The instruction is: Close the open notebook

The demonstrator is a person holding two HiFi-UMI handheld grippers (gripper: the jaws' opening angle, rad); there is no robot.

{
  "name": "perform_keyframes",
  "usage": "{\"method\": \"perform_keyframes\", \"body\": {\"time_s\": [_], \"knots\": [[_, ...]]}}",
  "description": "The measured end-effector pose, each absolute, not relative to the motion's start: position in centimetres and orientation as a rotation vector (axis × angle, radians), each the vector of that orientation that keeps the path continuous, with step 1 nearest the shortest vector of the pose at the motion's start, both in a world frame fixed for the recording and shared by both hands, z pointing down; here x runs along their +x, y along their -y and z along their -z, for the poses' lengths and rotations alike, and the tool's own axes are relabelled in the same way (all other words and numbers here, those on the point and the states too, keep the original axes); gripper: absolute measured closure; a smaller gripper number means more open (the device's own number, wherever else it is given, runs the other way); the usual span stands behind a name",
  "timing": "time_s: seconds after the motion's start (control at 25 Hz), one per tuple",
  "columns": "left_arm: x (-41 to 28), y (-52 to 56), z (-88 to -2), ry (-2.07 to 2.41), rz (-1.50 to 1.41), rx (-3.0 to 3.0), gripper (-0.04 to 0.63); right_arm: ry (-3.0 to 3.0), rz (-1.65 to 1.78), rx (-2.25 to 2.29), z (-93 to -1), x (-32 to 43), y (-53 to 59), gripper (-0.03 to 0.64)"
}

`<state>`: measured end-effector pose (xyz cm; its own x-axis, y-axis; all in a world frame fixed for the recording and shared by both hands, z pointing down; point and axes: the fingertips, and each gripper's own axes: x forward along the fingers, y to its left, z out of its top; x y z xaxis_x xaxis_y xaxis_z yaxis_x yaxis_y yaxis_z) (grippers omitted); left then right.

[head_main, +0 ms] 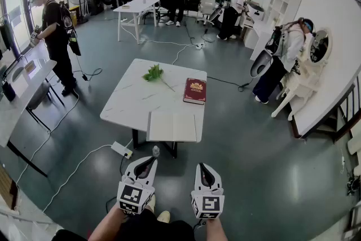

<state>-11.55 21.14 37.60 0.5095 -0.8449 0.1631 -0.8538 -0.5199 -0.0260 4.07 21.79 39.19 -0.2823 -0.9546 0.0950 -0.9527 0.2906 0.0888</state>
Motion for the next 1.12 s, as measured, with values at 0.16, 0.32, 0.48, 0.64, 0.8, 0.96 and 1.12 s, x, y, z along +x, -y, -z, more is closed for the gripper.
{"method": "perform_keyframes", "body": {"time_s": [0.16,0.32,0.48,0.64,0.8,0.96,1.12], "knots": [[-11.2,-21.2,-37.3,1.516,-0.238,2.677,0.561,2.421,0.022,1.781,-39.2,4.2,-22.0,0.601],[-11.3,-21.3,-37.3,1.523,-0.237,2.676,0.561,2.425,0.018,1.792,-39.0,4.4,-22.1,0.601],[-11.3,-21.4,-37.4,1.533,-0.233,2.673,0.561,2.428,0.041,1.791,-38.9,4.5,-22.1,0.601],[-11.7,-21.6,-37.4,1.546,-0.223,2.661,0.561,2.440,0.046,1.773,-38.8,4.0,-22.0,0.601],[-12.7,-21.3,-37.8,1.570,-0.230,2.636,0.561,2.460,0.042,1.738,-39.2,2.9,-21.5,0.601],[-14.0,-20.3,-38.7,1.598,-0.242,2.602,0.561,2.476,0.030,1.705,-39.8,1.6,-20.1,0.601],[-15.5,-18.5,-38.8,1.631,-0.243,2.569,0.561,2.498,0.028,1.661,-39.9,0.2,-18.1,0.601]]}}
